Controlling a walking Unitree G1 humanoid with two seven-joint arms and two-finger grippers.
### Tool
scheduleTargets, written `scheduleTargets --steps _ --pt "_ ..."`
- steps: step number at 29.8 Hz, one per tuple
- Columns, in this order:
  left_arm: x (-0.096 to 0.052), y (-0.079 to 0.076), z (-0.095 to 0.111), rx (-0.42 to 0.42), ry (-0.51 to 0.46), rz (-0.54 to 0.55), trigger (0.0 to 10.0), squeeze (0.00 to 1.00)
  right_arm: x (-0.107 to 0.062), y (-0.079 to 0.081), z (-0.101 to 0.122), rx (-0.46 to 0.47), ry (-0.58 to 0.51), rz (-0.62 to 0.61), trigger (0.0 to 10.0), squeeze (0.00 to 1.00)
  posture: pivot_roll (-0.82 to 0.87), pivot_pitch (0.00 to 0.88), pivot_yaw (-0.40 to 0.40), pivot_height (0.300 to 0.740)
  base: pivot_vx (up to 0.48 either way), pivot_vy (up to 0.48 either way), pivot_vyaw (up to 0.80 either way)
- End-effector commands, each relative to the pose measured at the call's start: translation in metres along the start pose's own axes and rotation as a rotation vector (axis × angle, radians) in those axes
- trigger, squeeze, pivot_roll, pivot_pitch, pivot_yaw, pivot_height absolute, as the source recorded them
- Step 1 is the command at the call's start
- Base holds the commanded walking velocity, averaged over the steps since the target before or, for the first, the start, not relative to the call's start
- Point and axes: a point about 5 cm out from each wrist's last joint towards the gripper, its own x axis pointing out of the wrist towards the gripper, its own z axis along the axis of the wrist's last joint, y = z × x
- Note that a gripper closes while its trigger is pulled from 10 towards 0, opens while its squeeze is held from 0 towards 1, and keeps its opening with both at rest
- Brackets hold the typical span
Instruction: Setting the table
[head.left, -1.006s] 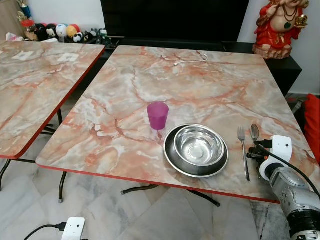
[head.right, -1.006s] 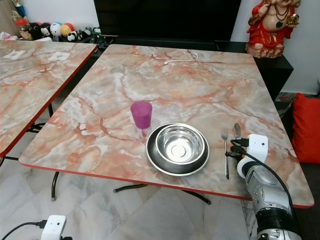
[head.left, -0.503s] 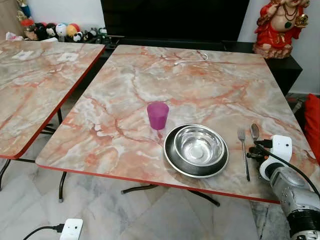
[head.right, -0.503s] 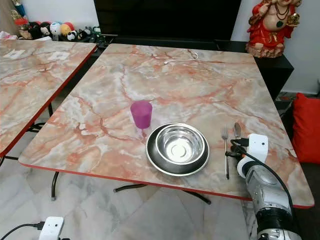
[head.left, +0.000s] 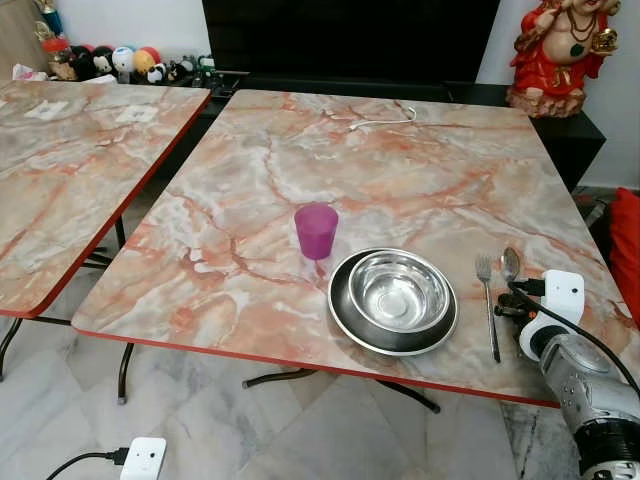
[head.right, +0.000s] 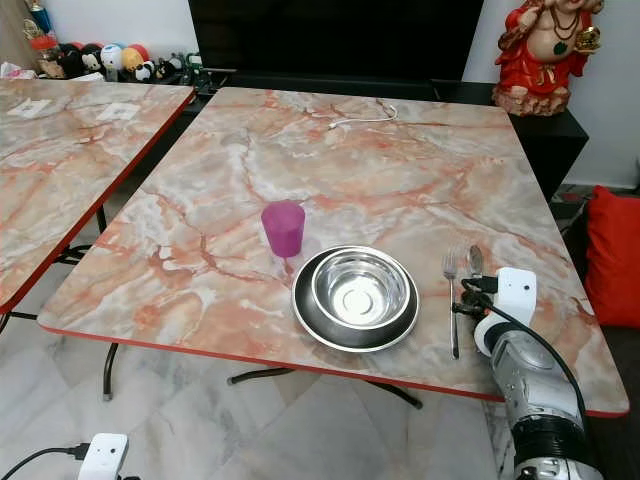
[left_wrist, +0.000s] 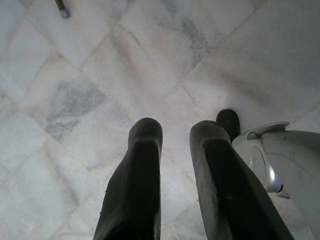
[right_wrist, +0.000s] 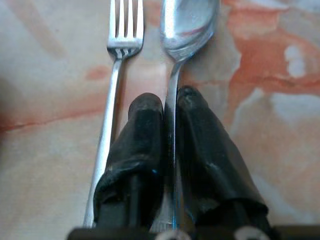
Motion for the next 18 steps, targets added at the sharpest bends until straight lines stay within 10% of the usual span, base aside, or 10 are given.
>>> scheduleTargets --steps 1,4,5,18 --pt "-0.0008 -0.0003 -0.0053 -0.008 0.02 0.003 10.0 0.0 0.0008 0.0 0.003 -0.006 -0.008 -0.007 10.0 0.54 0.06 0.029 -0.001 0.74 0.0 0.0 0.0" --pt "-0.0008 -0.0006 -0.0055 -0.008 0.02 0.003 10.0 0.0 0.0008 -0.0011 0.003 -0.013 -0.005 -0.015 10.0 0.42 0.06 0.029 -0.001 0.74 0.0 0.0 0.0" --pt "-0.0008 -0.0004 -0.0055 -0.008 0.02 0.002 10.0 0.0 0.0009 -0.0017 0.0032 -0.017 -0.005 -0.02 10.0 0.0 0.06 0.033 -0.001 0.74 0.0 0.0 0.0" --pt "-0.0011 0.0012 -0.0056 -0.008 0.019 0.003 10.0 0.0 -0.0002 -0.0087 0.0066 -0.043 -0.013 -0.057 10.0 0.0 0.06 0.034 0.0 0.74 0.0 0.0 0.0"
